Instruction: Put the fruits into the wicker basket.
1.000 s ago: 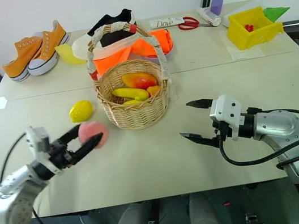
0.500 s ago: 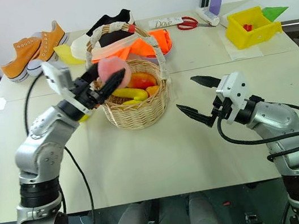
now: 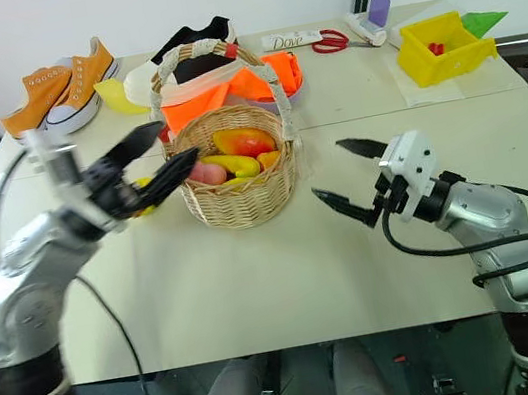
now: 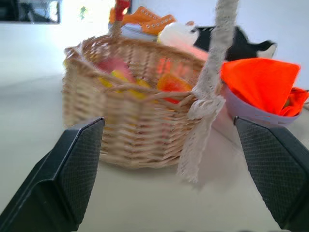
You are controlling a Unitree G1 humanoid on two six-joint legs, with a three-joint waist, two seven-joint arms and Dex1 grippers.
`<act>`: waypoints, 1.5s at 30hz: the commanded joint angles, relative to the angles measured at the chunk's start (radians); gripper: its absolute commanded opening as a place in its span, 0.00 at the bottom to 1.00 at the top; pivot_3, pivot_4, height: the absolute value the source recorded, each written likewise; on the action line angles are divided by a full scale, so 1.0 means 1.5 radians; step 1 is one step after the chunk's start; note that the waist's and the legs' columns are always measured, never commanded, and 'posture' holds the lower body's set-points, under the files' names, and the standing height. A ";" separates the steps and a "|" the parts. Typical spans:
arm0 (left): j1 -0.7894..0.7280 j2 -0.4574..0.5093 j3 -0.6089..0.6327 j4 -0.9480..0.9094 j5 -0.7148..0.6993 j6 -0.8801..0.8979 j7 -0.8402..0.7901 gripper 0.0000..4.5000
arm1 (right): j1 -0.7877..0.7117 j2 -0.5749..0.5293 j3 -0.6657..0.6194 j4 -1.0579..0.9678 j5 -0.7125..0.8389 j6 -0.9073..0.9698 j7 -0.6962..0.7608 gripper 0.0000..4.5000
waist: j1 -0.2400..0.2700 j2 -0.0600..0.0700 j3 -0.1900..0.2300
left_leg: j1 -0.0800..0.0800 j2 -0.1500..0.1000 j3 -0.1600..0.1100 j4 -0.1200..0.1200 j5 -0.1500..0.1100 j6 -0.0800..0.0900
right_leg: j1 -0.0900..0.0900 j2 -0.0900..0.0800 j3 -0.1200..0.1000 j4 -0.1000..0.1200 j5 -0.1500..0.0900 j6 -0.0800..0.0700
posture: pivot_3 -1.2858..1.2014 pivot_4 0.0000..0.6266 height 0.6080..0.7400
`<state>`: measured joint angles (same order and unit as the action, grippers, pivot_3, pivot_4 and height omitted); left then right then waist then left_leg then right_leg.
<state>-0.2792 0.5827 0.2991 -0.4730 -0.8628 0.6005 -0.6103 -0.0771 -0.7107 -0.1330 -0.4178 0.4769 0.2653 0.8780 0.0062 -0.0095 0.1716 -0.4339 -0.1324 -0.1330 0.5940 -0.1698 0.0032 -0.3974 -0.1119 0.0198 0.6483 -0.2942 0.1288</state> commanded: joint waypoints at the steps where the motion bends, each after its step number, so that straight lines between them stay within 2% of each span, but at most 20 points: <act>1: 0.061 0.050 0.102 0.044 0.002 -0.021 -0.044 0.99 | 0.017 -0.029 -0.003 -0.075 0.058 0.041 0.042 1.00 | 0.000 0.000 0.000 | 0.000 0.000 0.000 0.000 0.000 0.000 | 0.000 0.000 0.000 0.000 0.000 0.000 | 0.52 0.24 1.00; 3: 0.072 0.061 0.129 0.086 0.009 -0.034 -0.049 0.99 | 0.023 -0.043 0.004 -0.081 0.054 0.041 0.059 1.00 | 0.003 0.000 0.000 | 0.000 0.001 0.000 0.000 0.000 0.000 | 0.000 0.000 0.000 0.000 -0.001 -0.002 | 0.52 0.24 1.00; 6: 0.065 0.057 0.125 0.153 0.060 -0.084 -0.051 0.99 | 0.009 -0.041 0.024 -0.080 0.051 0.047 0.064 1.00 | 0.006 -0.001 0.000 | 0.000 0.001 0.000 0.002 -0.001 -0.002 | 0.000 0.000 -0.001 -0.002 -0.001 -0.003 | 0.52 0.24 1.00; 9: 0.044 0.046 0.078 0.259 0.152 -0.159 -0.048 0.99 | -0.018 -0.031 0.047 -0.077 0.045 0.055 0.059 1.00 | 0.006 -0.001 0.000 | 0.001 0.000 0.000 0.002 -0.001 -0.002 | 0.001 -0.001 0.000 -0.004 -0.001 -0.003 | 0.52 0.24 1.00; 15: -0.013 0.037 0.008 0.418 0.233 -0.214 -0.090 0.99 | -0.041 -0.034 0.066 -0.064 0.026 0.051 0.063 1.00 | 0.005 -0.002 0.000 | 0.000 0.000 0.000 0.001 -0.001 -0.002 | 0.000 -0.001 -0.001 -0.004 -0.001 -0.003 | 0.52 0.24 1.00; 21: -0.054 0.019 -0.033 0.525 0.259 -0.241 -0.154 0.99 | -0.039 -0.020 0.069 -0.059 0.019 0.041 0.051 1.00 | 0.003 -0.002 0.000 | 0.000 0.000 0.000 0.000 -0.001 -0.001 | 0.000 -0.001 -0.001 -0.002 0.000 -0.001 | 0.52 0.24 1.00; 32: -0.157 -0.009 -0.082 0.716 0.336 -0.314 -0.193 0.99 | -0.046 -0.004 0.070 -0.045 -0.001 0.021 0.039 1.00 | 0.004 -0.002 0.000 | 0.000 0.000 0.000 0.001 -0.001 -0.001 | -0.001 -0.001 -0.001 -0.001 0.001 0.000 | 0.52 0.24 1.00; 33: -0.162 -0.008 -0.085 0.728 0.343 -0.325 -0.195 0.87 | -0.046 -0.004 0.069 -0.043 -0.002 0.018 0.038 1.00 | 0.004 -0.002 0.000 | 0.000 0.000 0.000 0.001 -0.001 -0.001 | -0.001 -0.001 -0.001 -0.001 0.001 0.000 | 0.52 0.24 1.00; 37: -0.167 -0.008 -0.079 0.748 0.346 -0.341 -0.211 0.54 | -0.040 -0.003 0.061 -0.031 -0.006 0.005 0.039 1.00 | 0.001 -0.002 0.000 | 0.000 0.000 0.000 0.001 0.000 0.000 | 0.000 0.000 -0.001 0.000 0.001 0.000 | 0.52 0.24 1.00; 39: -0.159 -0.004 -0.078 0.736 0.351 -0.349 -0.208 0.52 | -0.037 -0.004 0.060 -0.028 -0.008 -0.002 0.040 1.00 | 0.001 -0.002 0.000 | 0.000 0.000 0.000 0.001 0.000 0.000 | 0.000 0.000 -0.001 0.000 0.001 0.000 | 0.52 0.24 1.00; 41: -0.137 0.006 -0.044 0.681 0.309 -0.327 -0.221 0.52 | -0.033 -0.003 0.054 -0.025 -0.009 -0.009 0.037 1.00 | -0.001 -0.002 0.000 | 0.000 0.000 0.000 0.001 0.000 0.000 | 0.000 0.000 -0.001 0.000 0.001 0.000 | 0.52 0.24 1.00; 45: -0.018 0.043 0.027 0.419 0.157 -0.197 -0.275 0.52 | -0.018 -0.003 0.032 -0.024 0.000 -0.015 0.036 1.00 | -0.012 -0.002 0.000 | 0.000 0.000 0.000 0.001 0.000 0.000 | 0.000 0.000 0.000 0.000 0.001 0.000 | 0.52 0.24 1.00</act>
<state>-0.3243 0.6145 0.2755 0.3182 -0.5225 0.2341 -0.9965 -0.1063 -0.7187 -0.0419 -0.4403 0.4563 0.2624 0.9361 -0.0125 -0.0131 0.1716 -0.4346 -0.1320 -0.1336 0.5952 -0.1703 0.0026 -0.3976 -0.1124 0.0192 0.6485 -0.2930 0.1291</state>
